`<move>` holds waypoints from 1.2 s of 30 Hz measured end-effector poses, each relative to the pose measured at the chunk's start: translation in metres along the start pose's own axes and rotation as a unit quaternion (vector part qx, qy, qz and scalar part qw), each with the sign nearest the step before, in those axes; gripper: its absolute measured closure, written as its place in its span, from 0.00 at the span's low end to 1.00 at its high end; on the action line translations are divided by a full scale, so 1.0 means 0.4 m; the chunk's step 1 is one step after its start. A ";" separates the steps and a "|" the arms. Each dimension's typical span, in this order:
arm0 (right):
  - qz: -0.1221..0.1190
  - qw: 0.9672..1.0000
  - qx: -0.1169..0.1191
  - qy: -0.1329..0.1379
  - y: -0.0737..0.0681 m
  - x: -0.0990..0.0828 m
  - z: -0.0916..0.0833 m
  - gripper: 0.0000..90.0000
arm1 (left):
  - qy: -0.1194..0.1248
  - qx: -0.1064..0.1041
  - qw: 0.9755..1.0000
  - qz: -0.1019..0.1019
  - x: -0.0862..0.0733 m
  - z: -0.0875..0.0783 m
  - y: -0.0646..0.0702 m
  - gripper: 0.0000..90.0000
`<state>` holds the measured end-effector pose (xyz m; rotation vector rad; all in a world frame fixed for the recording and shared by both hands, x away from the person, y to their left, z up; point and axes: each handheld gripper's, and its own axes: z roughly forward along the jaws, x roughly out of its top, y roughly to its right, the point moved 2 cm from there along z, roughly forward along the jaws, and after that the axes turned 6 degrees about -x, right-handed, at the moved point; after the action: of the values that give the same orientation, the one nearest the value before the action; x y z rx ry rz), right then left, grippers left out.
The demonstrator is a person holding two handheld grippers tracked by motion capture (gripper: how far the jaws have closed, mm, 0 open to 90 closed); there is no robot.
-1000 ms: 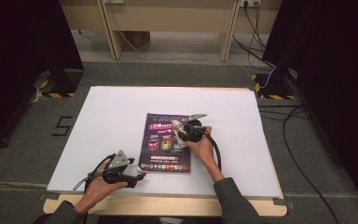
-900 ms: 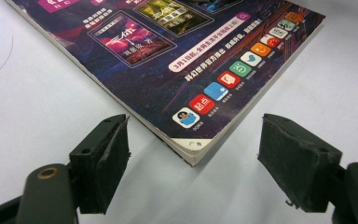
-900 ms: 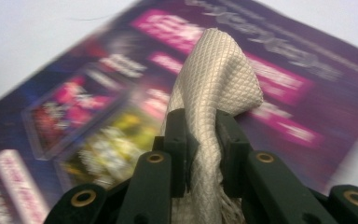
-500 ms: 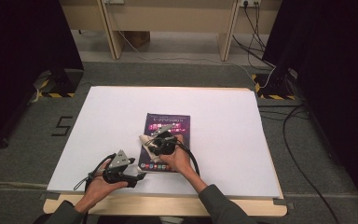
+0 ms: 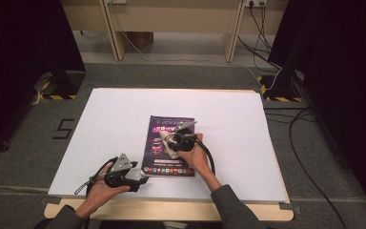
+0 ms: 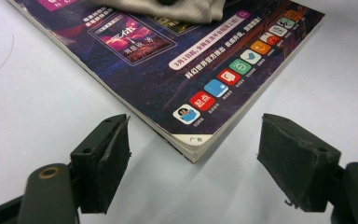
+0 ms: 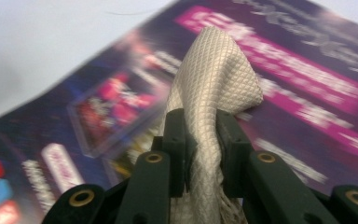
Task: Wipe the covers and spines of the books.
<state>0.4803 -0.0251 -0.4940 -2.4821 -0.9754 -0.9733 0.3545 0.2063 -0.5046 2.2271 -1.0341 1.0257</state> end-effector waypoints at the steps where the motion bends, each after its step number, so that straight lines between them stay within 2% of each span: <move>1: 0.005 1.000 -0.004 0.000 0.012 -0.003 -0.004 0.85 | -0.001 0.001 1.000 0.000 -0.001 0.001 0.000 0.27; 5: 0.025 0.999 -0.024 0.003 0.065 -0.024 -0.027 0.85 | -0.001 0.001 1.000 0.000 -0.001 0.000 0.000 0.26; 7: 0.030 0.999 -0.024 0.003 0.074 -0.029 -0.032 0.85 | 0.002 0.002 1.000 -0.002 0.001 0.000 -0.002 0.26; 10: 0.022 0.999 -0.032 0.003 0.069 -0.028 -0.032 0.86 | -0.002 -0.001 1.000 -0.006 -0.001 -0.004 -0.005 0.26; 12: 0.014 0.999 -0.029 0.000 0.055 -0.025 -0.030 0.86 | -0.001 0.000 1.000 -0.006 0.000 -0.007 -0.007 0.26; 16: -0.003 1.000 -0.007 -0.002 -0.001 -0.015 -0.016 0.86 | 0.001 0.000 1.000 -0.008 -0.001 -0.018 -0.009 0.25; 20: -0.037 0.999 0.018 -0.003 -0.078 -0.004 -0.001 0.86 | 0.004 0.005 1.000 -0.012 -0.004 -0.030 -0.019 0.25; 22: -0.047 0.998 0.028 -0.005 -0.109 0.000 0.004 0.86 | 0.005 0.010 1.000 -0.014 -0.008 -0.040 -0.028 0.25; 24: -0.055 0.998 0.043 -0.004 -0.136 0.000 0.008 0.86 | 0.008 0.013 1.000 -0.018 -0.009 -0.047 -0.033 0.25; 25: -0.047 0.998 0.047 -0.008 -0.148 -0.001 0.007 0.86 | 0.009 0.015 1.000 -0.019 -0.010 -0.051 -0.036 0.25; 26: -0.057 0.997 0.053 -0.006 -0.159 0.000 0.009 0.86 | 0.012 0.016 1.000 -0.021 -0.011 -0.053 -0.038 0.25; 28: -0.055 0.996 0.071 -0.012 -0.185 -0.002 0.010 0.86 | 0.011 0.019 1.000 -0.023 -0.014 -0.057 -0.042 0.25; 30: -0.075 0.995 0.072 -0.006 -0.201 0.000 0.013 0.86 | 0.012 0.020 0.999 -0.025 -0.016 -0.058 -0.044 0.25; 31: -0.071 0.995 0.075 -0.010 -0.209 -0.001 0.011 0.86 | 0.012 0.020 0.999 -0.025 -0.016 -0.058 -0.044 0.25; 33: -0.079 0.994 0.074 -0.007 -0.213 -0.003 0.010 0.86 | 0.012 0.021 0.999 -0.025 -0.015 -0.059 -0.044 0.25; 36: -0.074 0.994 0.080 -0.007 -0.206 -0.005 0.009 0.86 | 0.016 0.028 0.999 -0.027 -0.014 -0.061 -0.047 0.25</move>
<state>0.4242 0.0353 -0.4955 -2.3137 -1.2072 -0.8844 0.3564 0.2363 -0.4961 2.2626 -0.9381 1.0753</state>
